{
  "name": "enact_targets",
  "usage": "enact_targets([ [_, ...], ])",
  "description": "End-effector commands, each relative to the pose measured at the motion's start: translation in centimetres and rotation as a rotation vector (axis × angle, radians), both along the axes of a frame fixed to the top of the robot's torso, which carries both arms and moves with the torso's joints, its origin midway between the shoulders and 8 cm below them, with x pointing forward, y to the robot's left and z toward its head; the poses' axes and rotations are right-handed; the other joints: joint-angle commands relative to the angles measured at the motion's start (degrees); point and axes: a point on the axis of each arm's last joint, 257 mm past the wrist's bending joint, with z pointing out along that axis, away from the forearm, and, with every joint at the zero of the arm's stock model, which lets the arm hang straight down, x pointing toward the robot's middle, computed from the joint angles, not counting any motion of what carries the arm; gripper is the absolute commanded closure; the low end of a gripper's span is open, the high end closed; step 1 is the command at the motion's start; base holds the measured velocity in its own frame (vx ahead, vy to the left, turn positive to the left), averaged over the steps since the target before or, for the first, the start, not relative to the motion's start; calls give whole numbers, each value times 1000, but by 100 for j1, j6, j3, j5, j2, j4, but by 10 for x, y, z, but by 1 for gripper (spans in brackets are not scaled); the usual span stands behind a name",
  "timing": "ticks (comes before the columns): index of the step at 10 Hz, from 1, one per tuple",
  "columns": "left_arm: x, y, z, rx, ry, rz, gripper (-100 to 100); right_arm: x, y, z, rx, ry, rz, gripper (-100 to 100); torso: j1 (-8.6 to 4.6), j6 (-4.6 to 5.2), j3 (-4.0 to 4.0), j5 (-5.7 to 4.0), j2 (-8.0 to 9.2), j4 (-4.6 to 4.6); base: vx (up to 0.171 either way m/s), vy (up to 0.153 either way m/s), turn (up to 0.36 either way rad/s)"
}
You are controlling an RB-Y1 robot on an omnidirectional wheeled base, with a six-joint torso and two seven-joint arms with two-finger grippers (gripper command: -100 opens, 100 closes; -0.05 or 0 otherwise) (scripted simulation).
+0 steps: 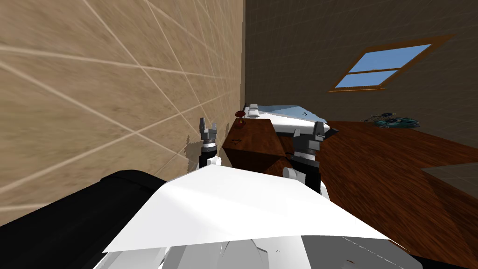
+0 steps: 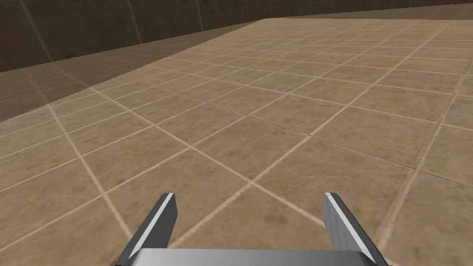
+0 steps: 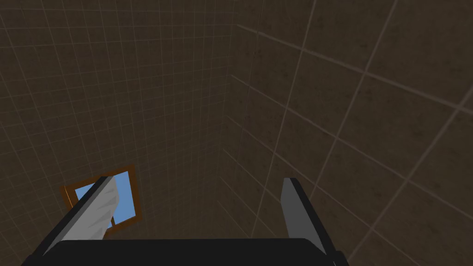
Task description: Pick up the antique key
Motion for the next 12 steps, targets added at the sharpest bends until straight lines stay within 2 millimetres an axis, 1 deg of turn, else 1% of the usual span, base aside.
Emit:
enact_targets([
  [1,6,-3,-4,28,21,-21,-100,0,0,0,0,0,0,0,0,0,0,0,0,0,-10,-9,-3],
  [3,19,-6,-11,63,62,-50,-100,0,0,0,0,0,0,0,-3,0,4,-1,7,1,-30,-20,0],
  [5,36,-5,-20,88,113,-75,-100,0,0,0,0,0,0,0,-9,0,8,-2,14,3,-53,-38,8],
  [6,37,-5,-20,87,116,-75,-100,0,0,0,0,0,0,0,-13,1,11,-3,20,4,-47,-29,5],
  [8,56,0,-26,100,159,-92,-100,0,0,0,0,0,0,0,-9,0,9,-2,15,3,-52,-32,14],
  [9,58,1,-30,98,178,-92,-100,0,0,0,0,0,0,0,-13,1,11,-3,20,4,-46,-32,7],
  [10,68,5,-31,99,199,-97,-100,0,0,0,0,0,0,0,-12,0,10,-3,18,4,-46,-35,17],
  [11,70,5,-34,98,211,-97,-100,0,0,0,0,0,0,0,-12,0,10,-3,17,4,-36,-28,8],
  [12,80,10,-35,95,229,-101,-100,0,0,0,0,0,0,0,-11,0,8,-3,14,3,-41,-41,17],
])
